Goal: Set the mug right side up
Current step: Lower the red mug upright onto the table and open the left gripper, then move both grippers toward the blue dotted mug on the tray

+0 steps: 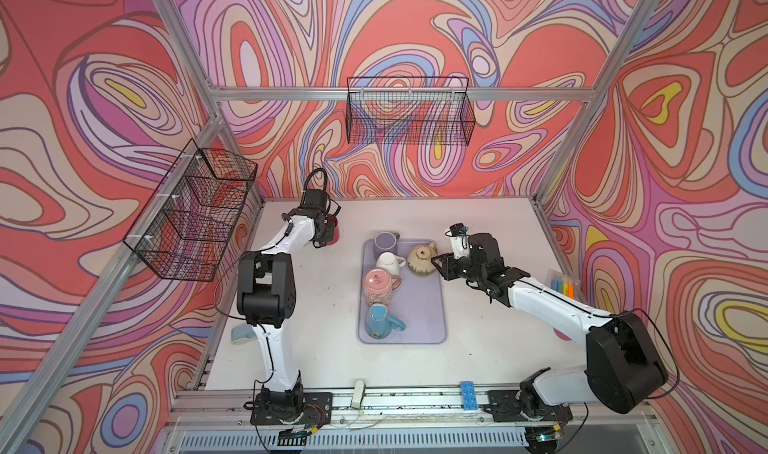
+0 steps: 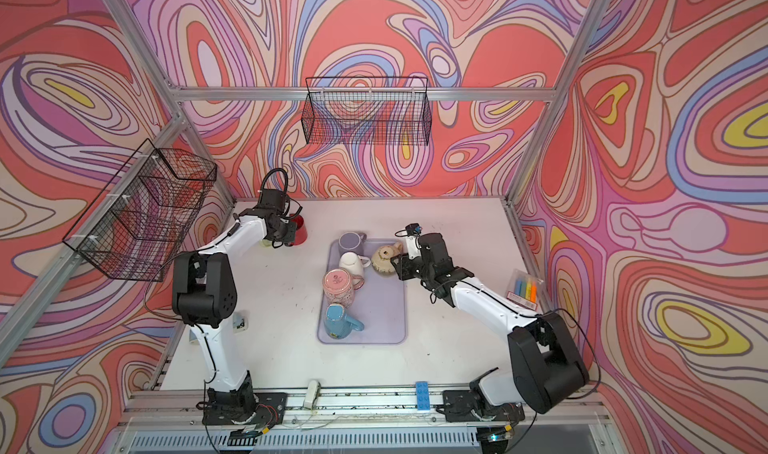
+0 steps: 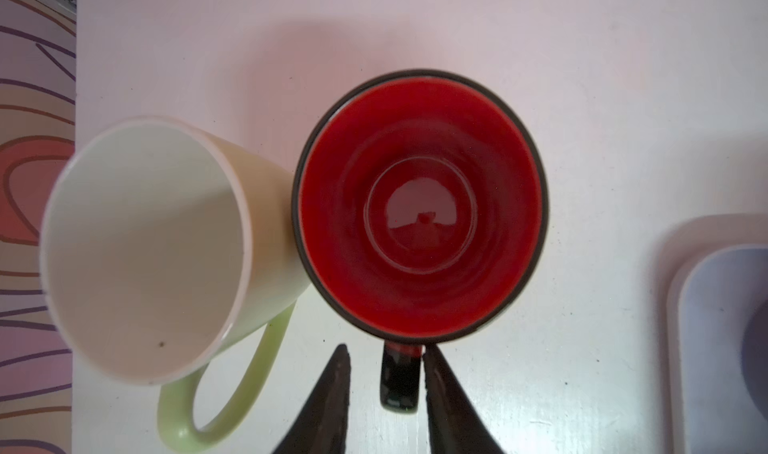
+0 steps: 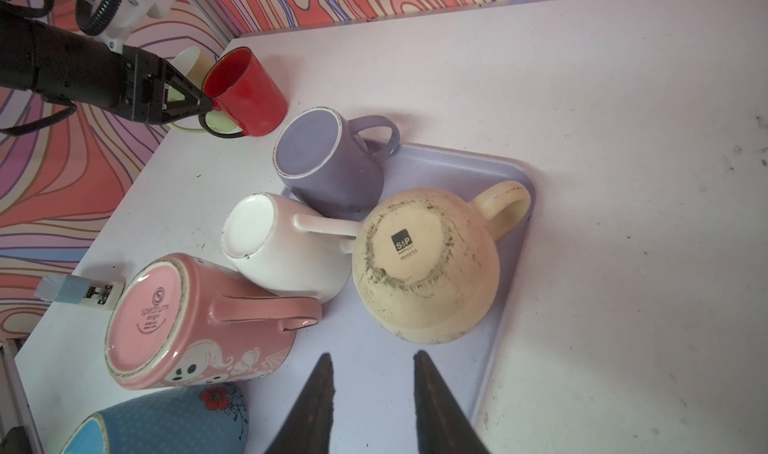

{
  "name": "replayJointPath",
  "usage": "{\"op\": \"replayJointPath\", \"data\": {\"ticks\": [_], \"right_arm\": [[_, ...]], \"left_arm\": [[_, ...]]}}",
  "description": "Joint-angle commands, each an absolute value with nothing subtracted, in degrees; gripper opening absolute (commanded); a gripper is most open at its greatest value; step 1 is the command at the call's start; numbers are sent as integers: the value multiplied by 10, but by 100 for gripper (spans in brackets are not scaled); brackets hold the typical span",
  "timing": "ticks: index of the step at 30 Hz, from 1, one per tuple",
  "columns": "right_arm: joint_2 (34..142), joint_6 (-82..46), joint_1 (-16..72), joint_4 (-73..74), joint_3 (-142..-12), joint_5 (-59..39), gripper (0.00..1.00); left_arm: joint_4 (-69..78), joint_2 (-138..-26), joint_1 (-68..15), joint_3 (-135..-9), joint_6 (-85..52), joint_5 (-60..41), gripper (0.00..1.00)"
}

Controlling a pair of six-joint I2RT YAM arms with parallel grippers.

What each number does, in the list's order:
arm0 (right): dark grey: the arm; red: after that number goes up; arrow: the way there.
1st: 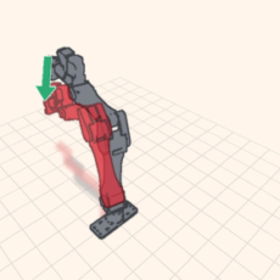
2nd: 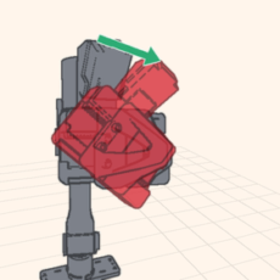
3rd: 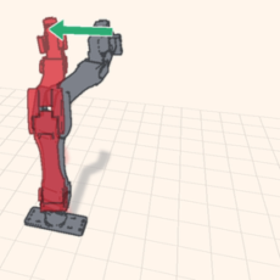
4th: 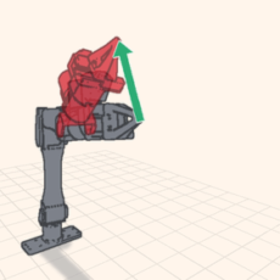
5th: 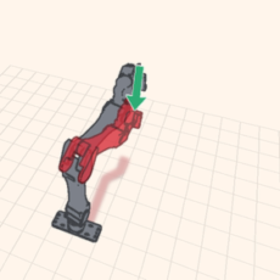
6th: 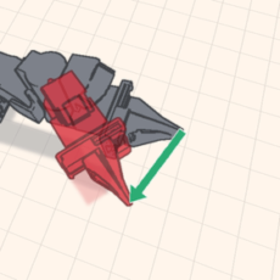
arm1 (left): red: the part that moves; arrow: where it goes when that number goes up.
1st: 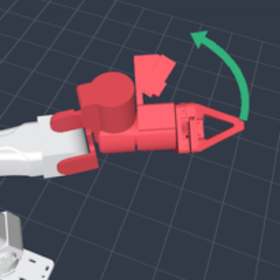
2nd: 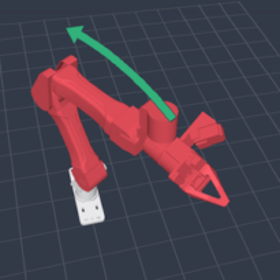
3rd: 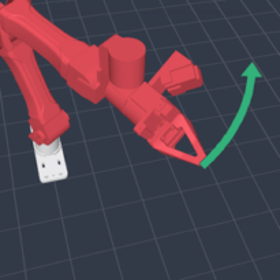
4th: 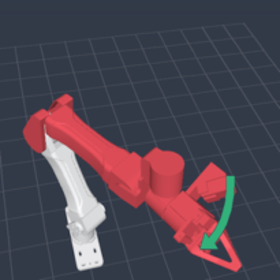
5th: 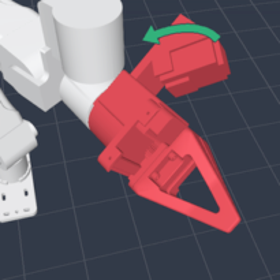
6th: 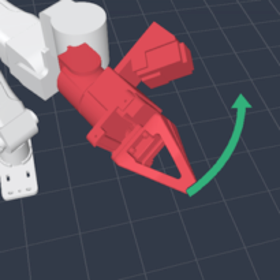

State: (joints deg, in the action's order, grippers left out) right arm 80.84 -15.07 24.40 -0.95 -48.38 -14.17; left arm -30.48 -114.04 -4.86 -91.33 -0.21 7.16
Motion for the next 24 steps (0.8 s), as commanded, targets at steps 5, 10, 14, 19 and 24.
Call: {"op": "replayJointPath", "data": {"ticks": [5, 10, 14, 19, 24], "right_arm": [[807, -131, 243, -29, -507, -144, 33], [803, -99, 243, -77, -531, -142, 33], [803, -70, 243, -121, -553, -147, 33], [804, -52, 279, -158, -556, -122, 33], [818, -42, 367, -193, -550, -44, 33]], "left_arm": [[-304, -1070, -46, -899, -14, 62, 35], [-309, -994, -55, -880, -24, 51, 36], [-305, -911, -71, -843, -41, 47, 36], [-306, -802, -103, -785, -68, 49, 36], [-349, -702, -159, -721, -88, 66, 34]]}}
